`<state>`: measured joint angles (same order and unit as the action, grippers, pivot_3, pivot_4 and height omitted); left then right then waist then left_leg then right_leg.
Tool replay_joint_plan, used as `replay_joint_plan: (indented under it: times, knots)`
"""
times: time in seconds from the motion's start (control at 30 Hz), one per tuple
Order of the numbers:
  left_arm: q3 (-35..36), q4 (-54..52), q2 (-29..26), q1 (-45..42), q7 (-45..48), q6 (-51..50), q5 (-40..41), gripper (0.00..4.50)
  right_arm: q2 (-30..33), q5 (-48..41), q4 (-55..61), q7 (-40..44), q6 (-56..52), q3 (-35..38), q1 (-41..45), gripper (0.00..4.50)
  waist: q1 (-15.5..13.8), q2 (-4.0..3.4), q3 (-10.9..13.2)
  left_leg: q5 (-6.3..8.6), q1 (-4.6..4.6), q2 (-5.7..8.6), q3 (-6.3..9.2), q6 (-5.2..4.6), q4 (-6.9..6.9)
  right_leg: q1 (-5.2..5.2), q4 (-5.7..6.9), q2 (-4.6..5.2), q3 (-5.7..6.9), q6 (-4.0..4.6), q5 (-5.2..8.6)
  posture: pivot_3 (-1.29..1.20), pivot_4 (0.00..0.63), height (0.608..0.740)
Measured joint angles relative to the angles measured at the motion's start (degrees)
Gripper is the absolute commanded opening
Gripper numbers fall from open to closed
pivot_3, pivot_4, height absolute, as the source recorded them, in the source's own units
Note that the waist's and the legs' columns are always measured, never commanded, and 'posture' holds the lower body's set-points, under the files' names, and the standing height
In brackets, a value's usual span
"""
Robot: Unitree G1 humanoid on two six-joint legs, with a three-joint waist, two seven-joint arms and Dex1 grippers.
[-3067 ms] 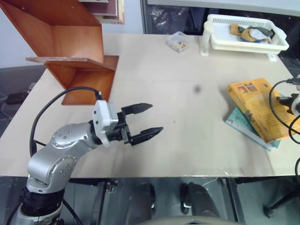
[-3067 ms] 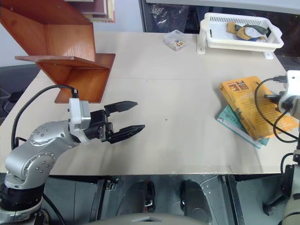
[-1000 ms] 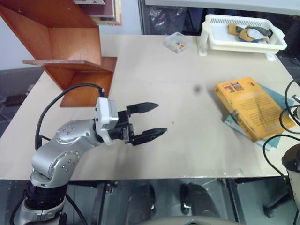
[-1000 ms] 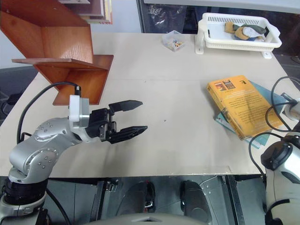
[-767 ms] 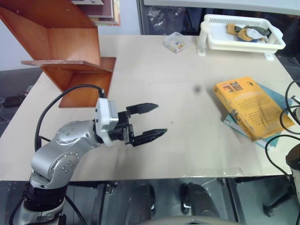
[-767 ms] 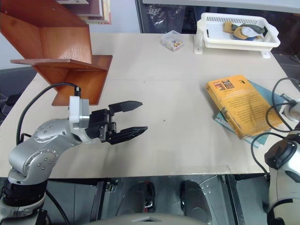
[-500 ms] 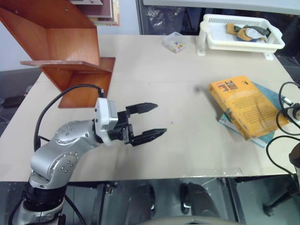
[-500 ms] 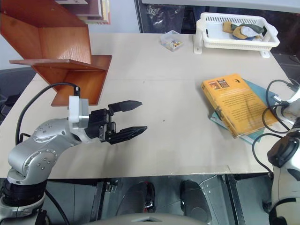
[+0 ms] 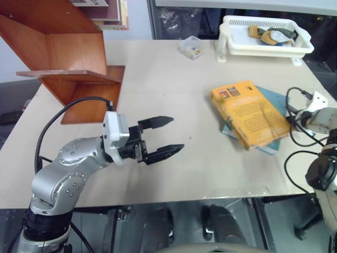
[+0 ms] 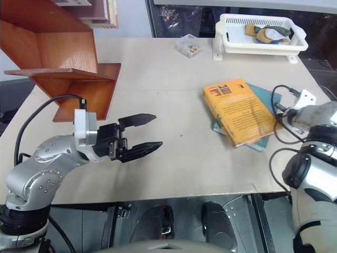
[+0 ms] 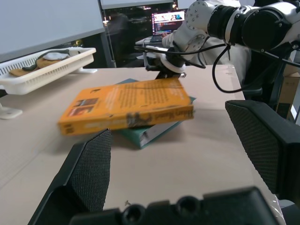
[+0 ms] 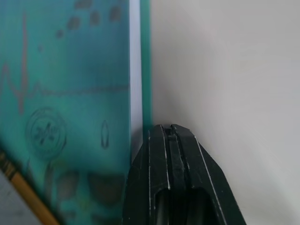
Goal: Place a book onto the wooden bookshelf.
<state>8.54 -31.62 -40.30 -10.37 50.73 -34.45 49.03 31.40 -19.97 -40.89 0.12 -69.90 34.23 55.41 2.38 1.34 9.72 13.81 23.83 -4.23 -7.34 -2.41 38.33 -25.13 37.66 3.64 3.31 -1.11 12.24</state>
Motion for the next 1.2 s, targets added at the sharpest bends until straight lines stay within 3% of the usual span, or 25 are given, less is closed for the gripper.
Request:
replay_joint_plan:
  times: [0.27, 0.4, 0.47, 0.63, 0.87, 0.97, 1.1, 1.2]
  knots:
    - [0.4, -0.3, -0.4, 0.7, -0.6, 0.0, 0.0, 4.50, -5.9, -1.7, 5.4, 0.0, -1.8, 0.0, -0.3, 0.05, 0.0, 0.00, 0.0, 0.00, 0.02, 0.01, -0.01, 0.00, 0.00, -0.01, -0.02, 0.02, 0.01, 0.03, -0.02, 0.00, 0.150, 0.740]
    - [0.7, -0.3, -0.5, 1.3, -1.6, 0.0, -0.1, 4.50, -5.8, -1.9, 12.2, 3.4, 0.8, -3.9, -5.7, 0.05, -0.3, 0.00, 0.0, 0.00, 0.05, 0.01, 0.02, 0.00, -0.01, -0.01, -0.05, 0.03, 0.03, 0.03, -0.01, 0.00, 0.150, 0.740]
    - [0.9, -0.2, -0.3, 1.5, -2.6, 0.0, -0.4, 4.50, -2.9, -0.8, 22.3, 9.5, 6.1, -11.5, -14.7, 0.05, -1.0, -0.05, 0.0, 0.01, 0.12, 0.03, 0.08, 0.00, -0.03, -0.02, -0.10, 0.06, 0.07, 0.01, 0.00, 0.00, 0.150, 0.740]
    - [0.2, 3.3, 3.0, -0.9, -5.6, 0.0, -1.6, 4.50, 1.9, -1.8, 44.1, 15.6, 7.8, -14.7, -28.5, 0.05, -1.7, -0.21, 0.1, 0.00, 0.15, 0.03, -0.04, 0.01, -0.02, -0.12, -0.04, 0.05, -0.01, -0.19, 0.12, 0.00, 0.150, 0.740]
    - [-2.3, 11.8, 7.0, -9.0, -11.0, -6.3, -1.3, 4.50, 4.2, -7.9, 66.6, 21.0, 7.6, -16.6, -31.9, 0.05, -1.4, -0.14, 0.1, 0.00, -0.02, -0.02, 0.02, 0.00, 0.03, -0.08, 0.09, -0.04, -0.02, -0.19, 0.12, 0.00, 0.150, 0.740]
    - [-2.4, 14.9, 7.5, -11.8, -12.2, -9.3, -0.7, 4.50, 3.4, -8.1, 67.5, 21.3, 7.8, -21.5, -31.2, 0.05, -1.5, -0.11, 0.1, 0.00, 0.04, 0.01, -0.01, 0.00, 0.03, -0.09, 0.06, -0.02, -0.04, -0.19, 0.12, 0.00, 0.150, 0.740]
    - [-2.3, 16.5, 7.9, -14.0, -12.0, -11.7, 0.6, 4.50, 2.9, -1.5, 56.5, 20.0, 12.3, -30.7, -26.9, 0.05, -1.5, -0.07, 0.2, 0.00, 0.11, 0.06, -0.05, 0.00, 0.04, -0.10, -0.05, 0.03, -0.05, -0.15, 0.09, 0.00, 0.150, 0.740]
    - [-2.2, 16.2, 7.1, -13.6, -11.7, -12.4, 0.7, 4.50, 3.5, 1.6, 50.4, 20.9, 15.6, -33.5, -24.2, 0.05, -1.6, -0.01, 0.1, -0.01, 0.14, 0.05, 0.00, 0.01, 0.03, -0.11, -0.05, 0.01, -0.01, 0.02, 0.00, 0.00, 0.150, 0.740]
